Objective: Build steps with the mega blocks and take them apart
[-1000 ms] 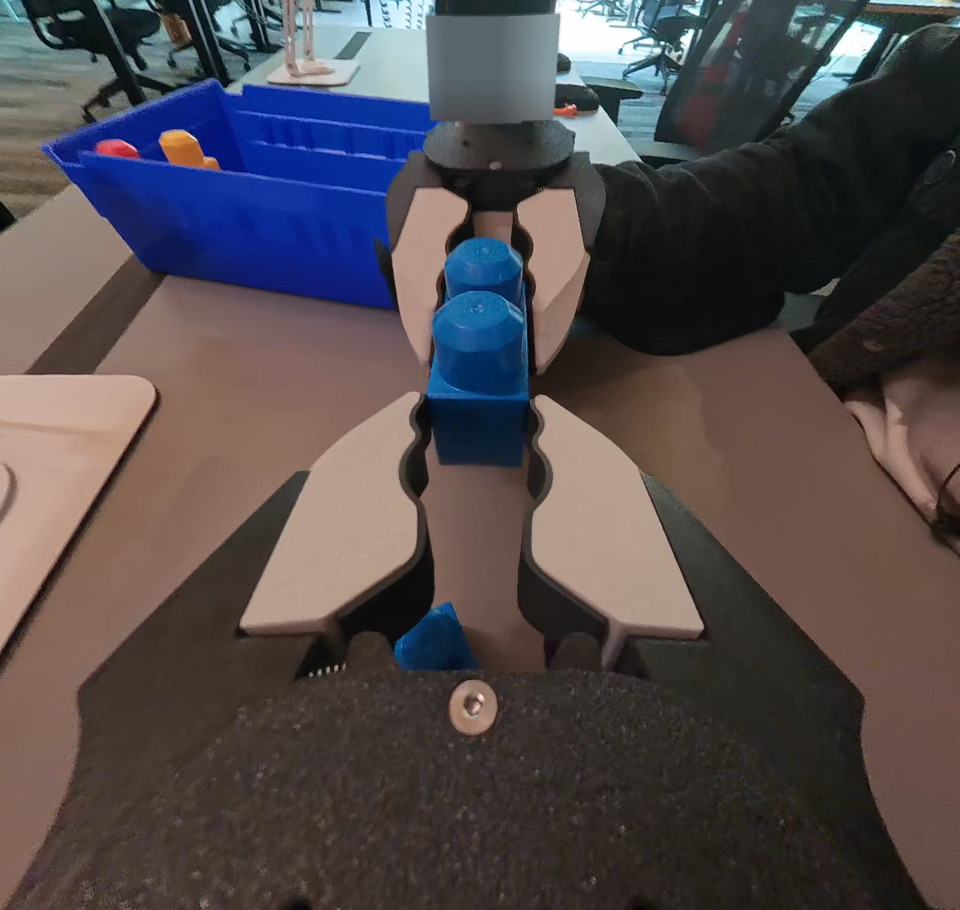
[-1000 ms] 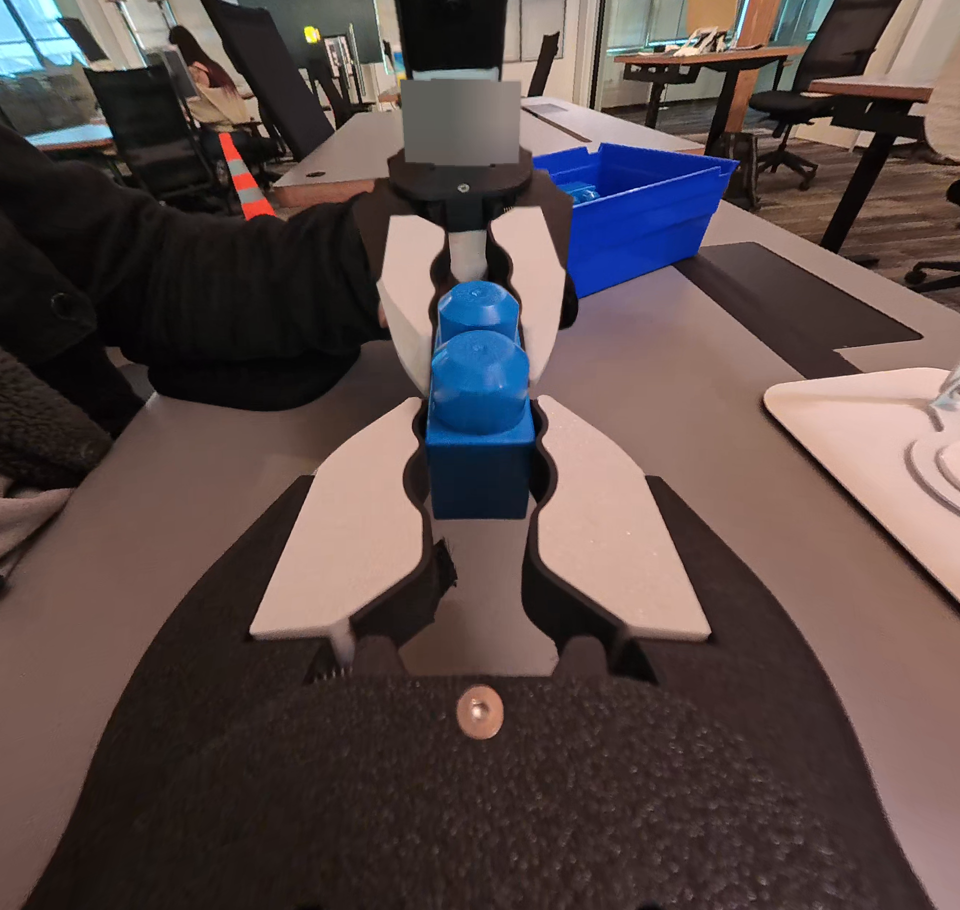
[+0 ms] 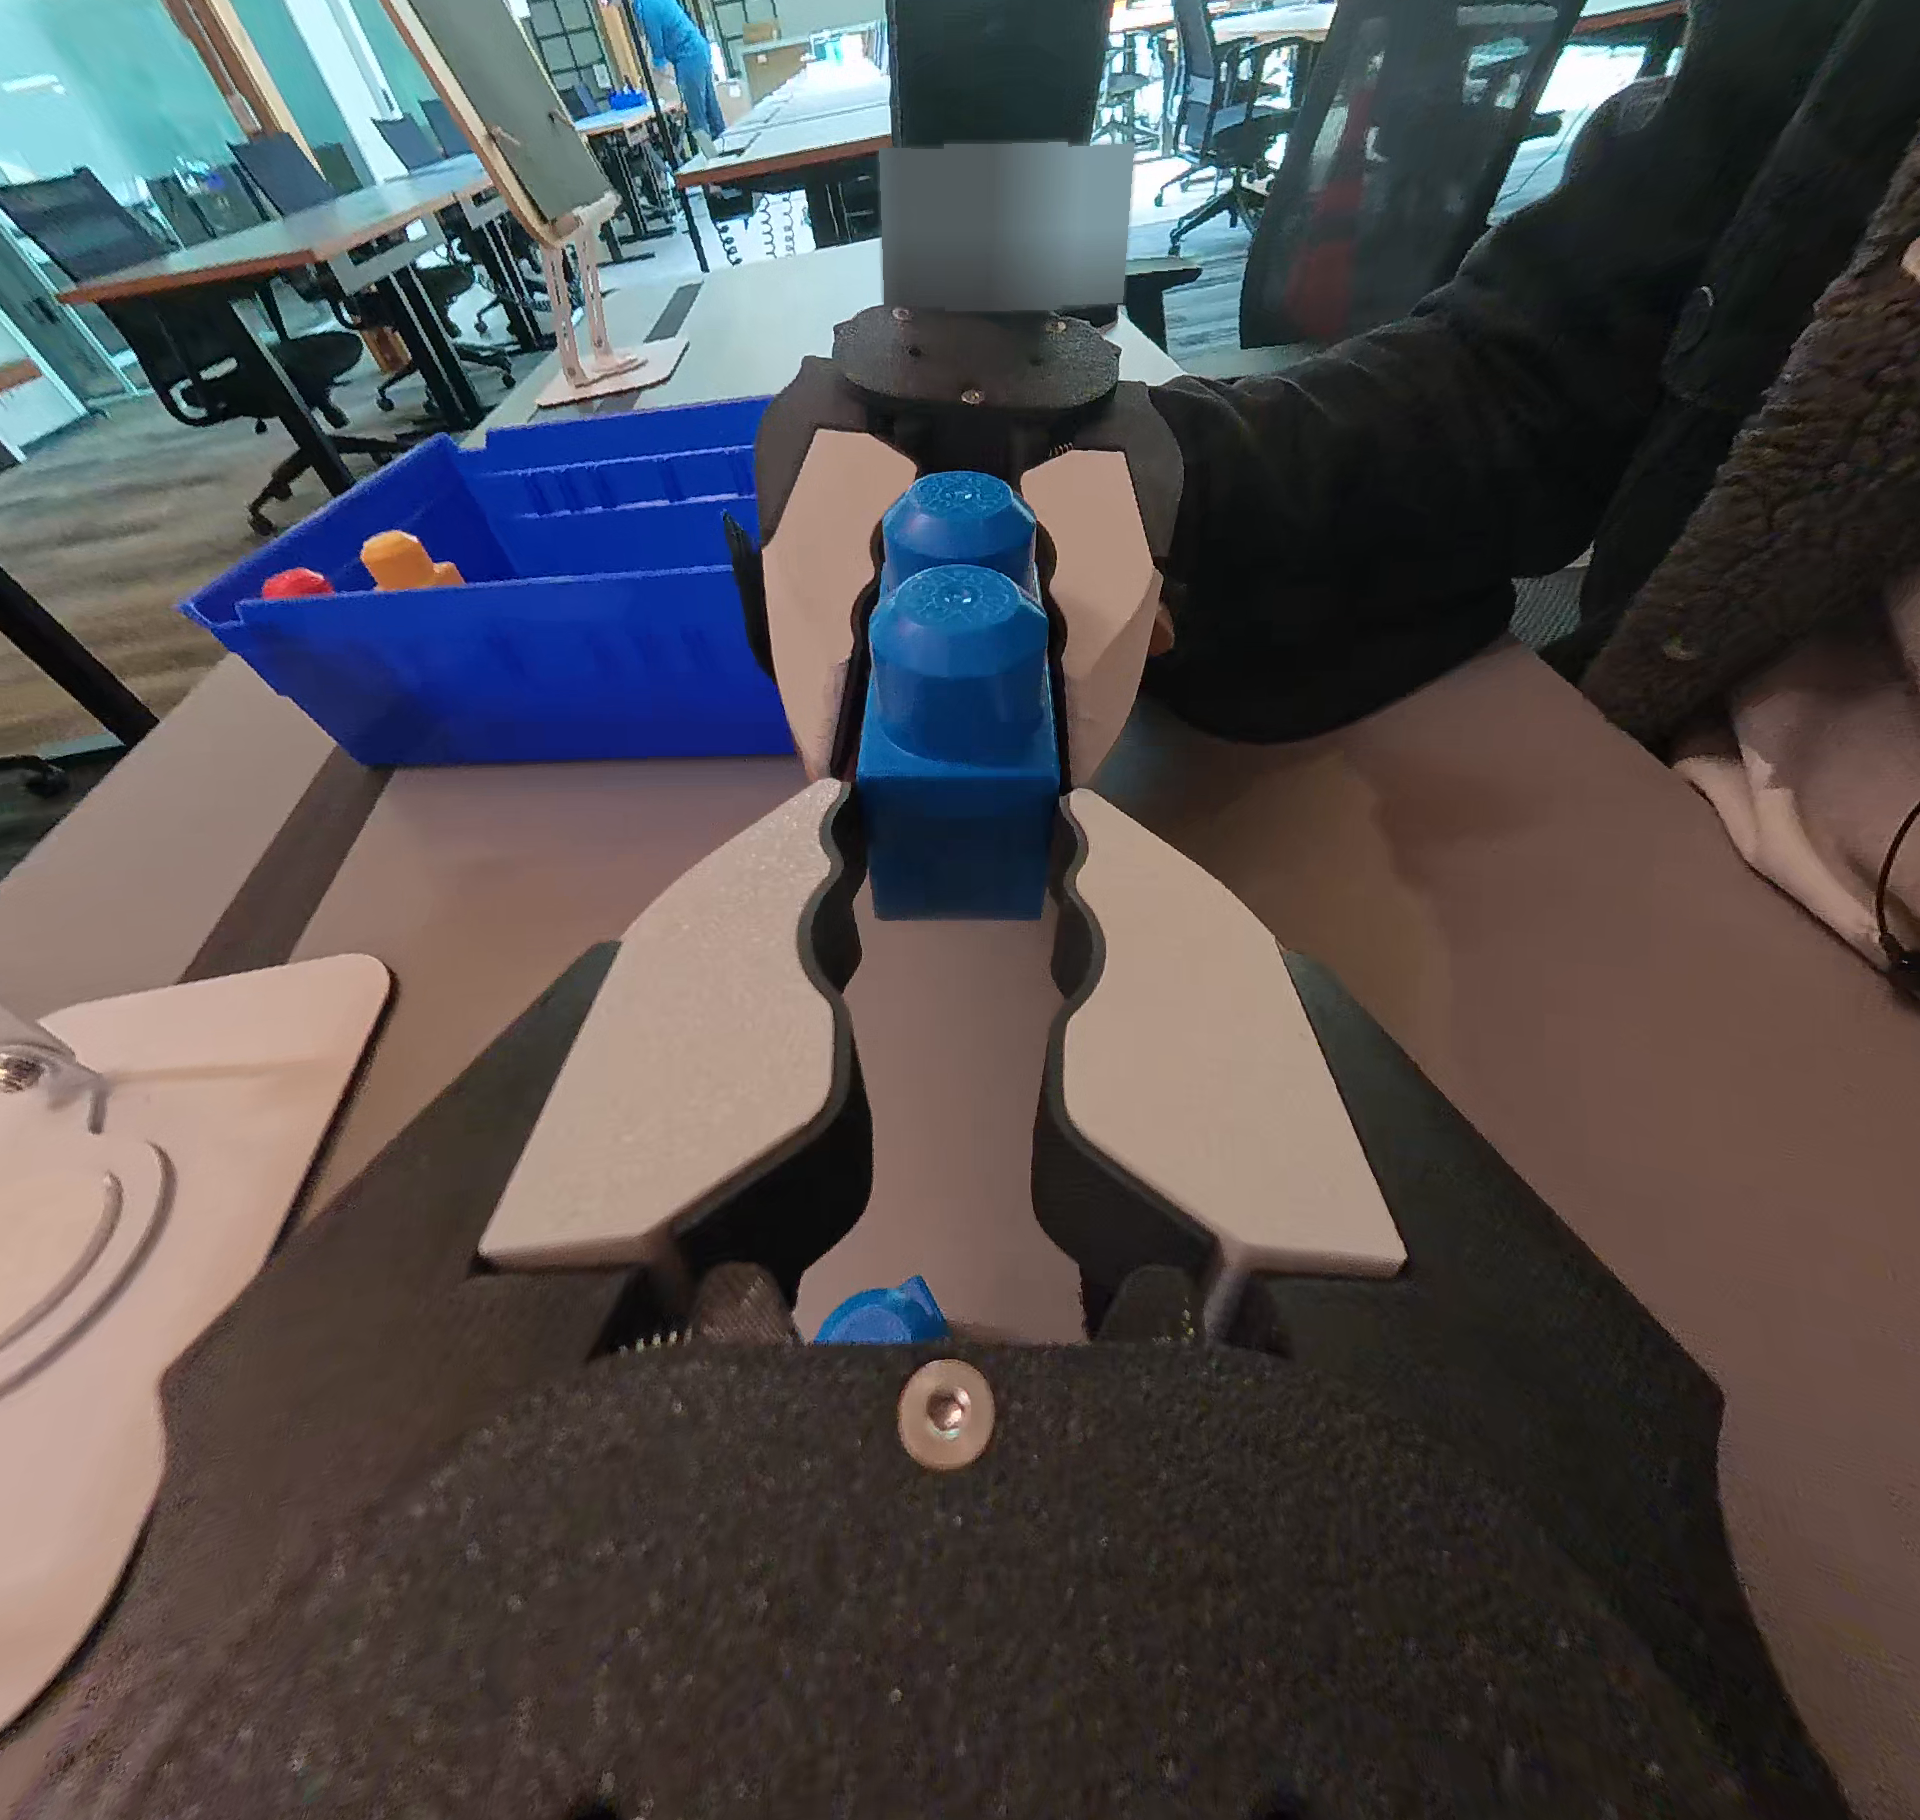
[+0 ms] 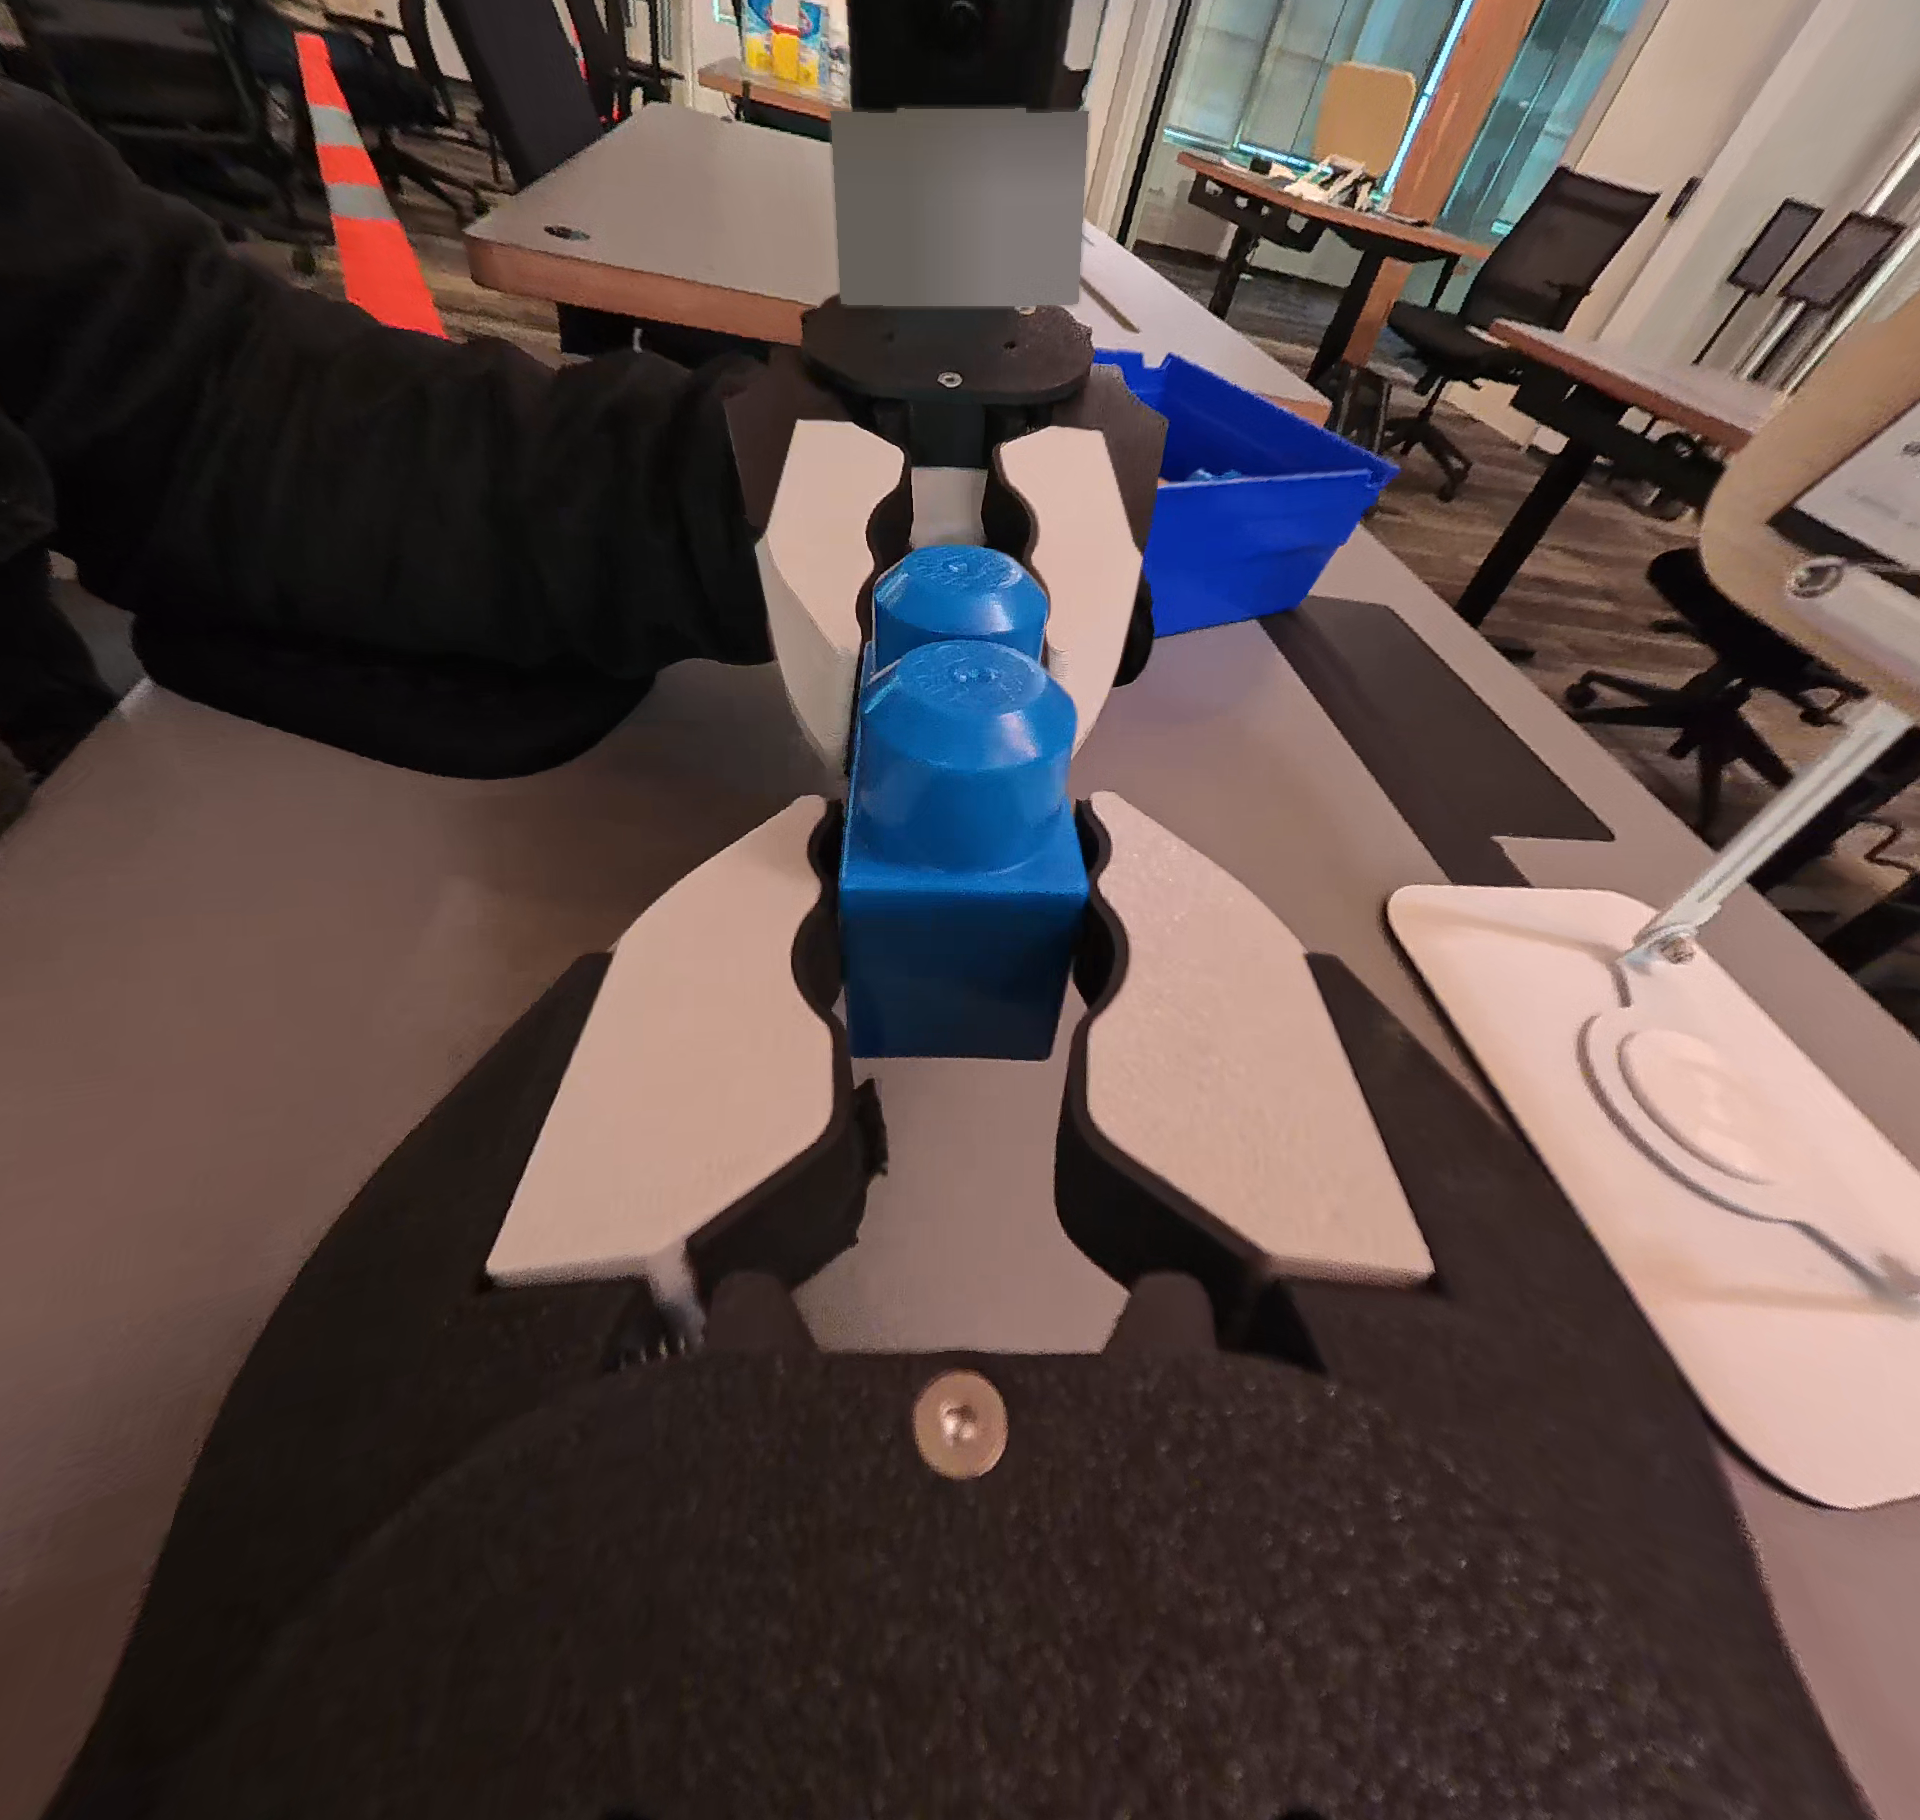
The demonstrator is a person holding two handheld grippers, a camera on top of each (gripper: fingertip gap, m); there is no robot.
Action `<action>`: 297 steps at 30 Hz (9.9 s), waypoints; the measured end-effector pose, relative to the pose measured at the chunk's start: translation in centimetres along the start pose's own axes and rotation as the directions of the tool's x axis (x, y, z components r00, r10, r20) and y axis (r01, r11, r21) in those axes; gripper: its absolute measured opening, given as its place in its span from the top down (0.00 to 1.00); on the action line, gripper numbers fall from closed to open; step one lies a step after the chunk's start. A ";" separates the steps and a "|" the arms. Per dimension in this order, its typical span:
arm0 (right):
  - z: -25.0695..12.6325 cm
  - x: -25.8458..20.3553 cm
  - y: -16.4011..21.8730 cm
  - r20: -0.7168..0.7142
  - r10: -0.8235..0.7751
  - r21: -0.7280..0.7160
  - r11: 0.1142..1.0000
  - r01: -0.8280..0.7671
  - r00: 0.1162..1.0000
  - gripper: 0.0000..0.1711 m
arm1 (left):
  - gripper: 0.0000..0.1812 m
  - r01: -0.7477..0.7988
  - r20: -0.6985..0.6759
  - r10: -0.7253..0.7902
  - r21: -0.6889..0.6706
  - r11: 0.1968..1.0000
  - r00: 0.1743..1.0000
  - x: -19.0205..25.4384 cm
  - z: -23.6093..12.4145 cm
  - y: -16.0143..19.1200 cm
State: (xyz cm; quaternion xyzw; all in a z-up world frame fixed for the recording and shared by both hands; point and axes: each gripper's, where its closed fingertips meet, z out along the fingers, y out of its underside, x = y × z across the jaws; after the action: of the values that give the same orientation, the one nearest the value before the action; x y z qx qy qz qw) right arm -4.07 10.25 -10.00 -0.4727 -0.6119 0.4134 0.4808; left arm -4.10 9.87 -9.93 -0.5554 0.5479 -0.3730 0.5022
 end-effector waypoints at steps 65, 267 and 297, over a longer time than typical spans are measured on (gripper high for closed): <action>3.8 -3.8 6.2 0.193 0.194 -0.241 0.959 -0.145 0.962 0.76 | 0.79 0.197 0.004 -0.213 -0.400 0.895 0.977 1.5 -0.5 1.8; -6.4 13.9 1.3 -0.709 0.368 0.193 0.922 -0.337 0.601 1.00 | 1.00 0.174 0.453 -0.247 0.197 0.965 0.856 -8.9 -4.7 -0.3; 0.3 8.6 6.8 -0.521 0.342 0.022 0.921 -0.388 0.782 1.00 | 0.68 0.689 0.979 0.099 0.052 0.722 -0.178 -11.3 -42.4 12.2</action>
State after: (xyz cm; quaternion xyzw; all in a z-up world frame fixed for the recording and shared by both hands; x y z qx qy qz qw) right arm -3.97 20.10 -14.87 -0.6955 -0.3749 0.3301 0.5165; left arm -49.26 15.89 -10.99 -0.8686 -0.0853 0.2068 0.4422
